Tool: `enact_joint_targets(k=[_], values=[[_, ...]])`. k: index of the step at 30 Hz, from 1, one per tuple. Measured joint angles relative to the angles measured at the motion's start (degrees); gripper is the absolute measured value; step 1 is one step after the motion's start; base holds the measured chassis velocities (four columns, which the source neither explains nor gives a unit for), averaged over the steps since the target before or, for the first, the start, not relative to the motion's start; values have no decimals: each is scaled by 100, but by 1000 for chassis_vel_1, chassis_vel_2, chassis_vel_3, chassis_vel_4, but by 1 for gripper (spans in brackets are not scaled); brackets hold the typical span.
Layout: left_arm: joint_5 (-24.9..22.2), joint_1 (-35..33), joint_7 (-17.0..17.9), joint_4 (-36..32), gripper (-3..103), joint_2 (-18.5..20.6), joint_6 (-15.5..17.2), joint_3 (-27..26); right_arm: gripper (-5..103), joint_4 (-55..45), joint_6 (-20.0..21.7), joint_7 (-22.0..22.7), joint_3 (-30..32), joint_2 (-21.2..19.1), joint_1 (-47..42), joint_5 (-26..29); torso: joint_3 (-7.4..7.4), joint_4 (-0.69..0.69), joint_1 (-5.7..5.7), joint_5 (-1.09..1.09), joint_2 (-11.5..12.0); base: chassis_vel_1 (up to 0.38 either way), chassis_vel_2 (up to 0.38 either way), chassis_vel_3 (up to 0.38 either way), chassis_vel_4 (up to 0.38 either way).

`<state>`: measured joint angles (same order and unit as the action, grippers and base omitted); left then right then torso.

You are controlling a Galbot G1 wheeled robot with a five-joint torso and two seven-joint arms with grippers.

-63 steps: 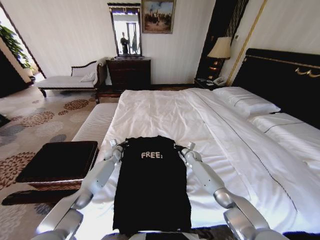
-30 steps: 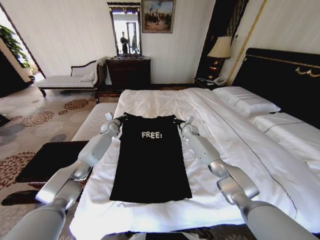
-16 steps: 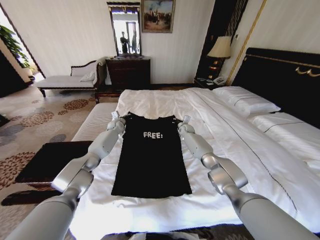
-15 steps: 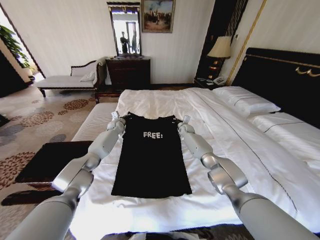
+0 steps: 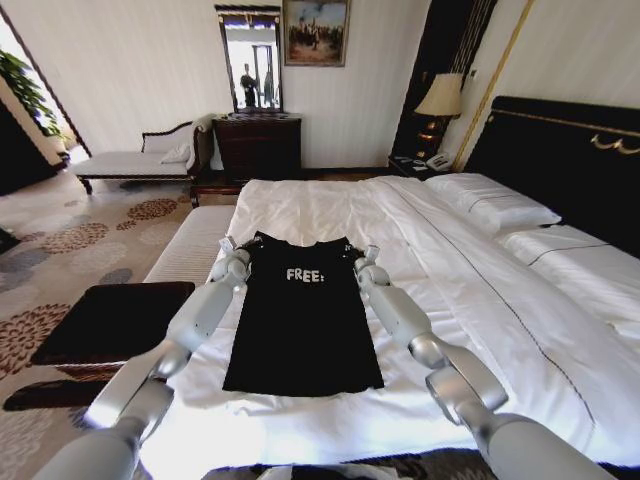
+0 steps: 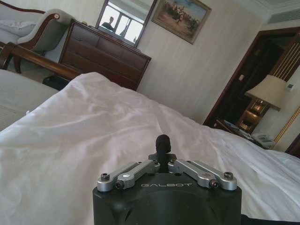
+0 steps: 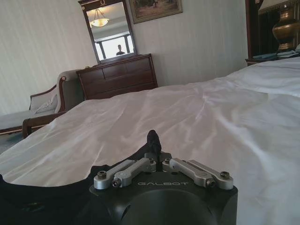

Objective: Fold the clothes on the bed and place them into the basket.

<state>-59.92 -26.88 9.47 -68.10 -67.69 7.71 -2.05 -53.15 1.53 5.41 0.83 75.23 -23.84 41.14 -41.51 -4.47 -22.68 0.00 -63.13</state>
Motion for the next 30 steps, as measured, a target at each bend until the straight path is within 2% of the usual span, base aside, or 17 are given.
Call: enact_joint_targets(k=[4,5,9,10,13,15,18,20,23,27,28,30], values=[[179,-743,244,-903,1,65,-133,-325,1,-826,-5,120,26,-184,-580,-97,0,1,0,1,0,0,0,0,0],[179,-743,244,-903,1,65,-133,-325,1,-826,-5,120,26,-184,-580,-97,0,1,0,1,0,0,0,0,0],[391,-1469,380,-1741,1,196,-246,-592,1,-1741,-12,271,108,-402,-1078,-138,0,1,1,1,0,0,0,0,0],[391,-1469,380,-1741,1,196,-246,-592,1,-1741,-12,271,108,-402,-1078,-138,0,1,1,1,0,0,0,0,0],[468,-2050,425,-2281,1,297,-282,-794,1,-2419,-21,364,218,-623,-1568,-215,0,3,1,0,0,0,0,0,0],[482,-2148,427,-2349,1,304,-287,-829,1,-2522,-21,378,241,-667,-1674,-224,0,3,0,0,-1,0,0,0,0],[565,-2607,449,-2707,1,327,-304,-998,1,-2968,-70,425,441,-879,-2354,-349,0,-2,1,0,0,0,0,0,0],[575,-2700,450,-2784,1,334,-308,-1028,1,-3033,-81,430,487,-901,-2477,-380,0,-2,1,1,-1,0,0,0,0],[717,-3207,424,-3173,1,360,-341,-1197,1,-3389,-131,431,761,-994,-3068,-517,0,0,0,1,-1,0,0,0,0],[867,-3668,363,-3451,1,331,-384,-1408,1,-3729,-135,428,1025,-890,-3462,-579,0,-1,0,0,-1,0,0,0,0],[937,-3941,311,-3600,1,305,-411,-1534,1,-3910,-115,428,1093,-818,-3627,-580,0,3,0,1,-1,0,0,0,0],[965,-4065,291,-3664,1,293,-421,-1583,1,-4002,-108,428,1112,-794,-3722,-605,0,4,0,0,-1,0,0,0,0]])
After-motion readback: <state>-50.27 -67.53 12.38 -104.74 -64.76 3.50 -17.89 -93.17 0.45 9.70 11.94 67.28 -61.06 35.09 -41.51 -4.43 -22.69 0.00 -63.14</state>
